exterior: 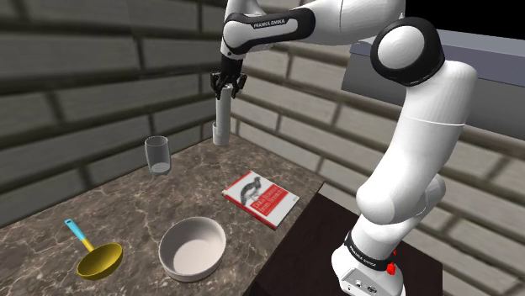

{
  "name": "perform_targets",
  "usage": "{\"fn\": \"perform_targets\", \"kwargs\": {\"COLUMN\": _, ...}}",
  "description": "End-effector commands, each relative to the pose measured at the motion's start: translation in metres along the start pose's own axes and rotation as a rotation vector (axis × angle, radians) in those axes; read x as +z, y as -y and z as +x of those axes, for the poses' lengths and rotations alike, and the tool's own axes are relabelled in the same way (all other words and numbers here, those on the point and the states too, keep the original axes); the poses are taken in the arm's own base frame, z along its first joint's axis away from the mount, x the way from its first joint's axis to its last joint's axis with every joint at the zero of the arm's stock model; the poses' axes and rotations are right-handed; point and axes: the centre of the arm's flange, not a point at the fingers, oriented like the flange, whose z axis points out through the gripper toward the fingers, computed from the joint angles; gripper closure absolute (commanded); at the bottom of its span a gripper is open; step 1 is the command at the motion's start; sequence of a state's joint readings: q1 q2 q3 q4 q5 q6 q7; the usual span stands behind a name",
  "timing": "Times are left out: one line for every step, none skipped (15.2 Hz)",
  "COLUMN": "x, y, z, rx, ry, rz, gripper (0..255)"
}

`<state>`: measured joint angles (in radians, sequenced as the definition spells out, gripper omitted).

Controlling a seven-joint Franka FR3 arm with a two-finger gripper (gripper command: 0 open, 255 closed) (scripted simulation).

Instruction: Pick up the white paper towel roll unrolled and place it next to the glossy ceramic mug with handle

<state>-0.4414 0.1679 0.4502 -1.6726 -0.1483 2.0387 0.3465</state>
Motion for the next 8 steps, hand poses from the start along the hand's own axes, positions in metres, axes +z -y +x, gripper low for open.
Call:
{"fn": "perform_targets", "kwargs": {"x": 0.011, "y": 0.001, "z": -0.003, "rx": 0.0, "ry": -0.001, "rz": 0.0, "gripper": 255}}
{"fn": "perform_targets", "kwargs": {"x": 0.016, "y": 0.001, "z": -0.004, "rx": 0.0, "ry": -0.001, "rz": 0.0, "gripper": 255}}
{"fn": "perform_targets", "kwargs": {"x": 0.021, "y": 0.001, "z": -0.005, "rx": 0.0, "ry": -0.001, "rz": 0.0, "gripper": 255}}
{"fn": "perform_targets", "kwargs": {"x": 0.026, "y": 0.001, "z": -0.006, "rx": 0.0, "ry": -0.001, "rz": 0.0, "gripper": 255}}
{"fn": "perform_targets", "kwargs": {"x": 0.031, "y": 0.0, "z": -0.008, "rx": 0.0, "ry": -0.001, "rz": 0.0, "gripper": 255}}
{"fn": "perform_targets", "kwargs": {"x": 0.037, "y": 0.0, "z": -0.009, "rx": 0.0, "ry": -0.001, "rz": 0.0, "gripper": 255}}
{"fn": "perform_targets", "kwargs": {"x": 0.042, "y": 0.0, "z": -0.01, "rx": 0.0, "ry": -0.001, "rz": 0.0, "gripper": 255}}
{"fn": "perform_targets", "kwargs": {"x": 0.047, "y": 0.0, "z": -0.011, "rx": 0.0, "ry": -0.001, "rz": 0.0, "gripper": 255}}
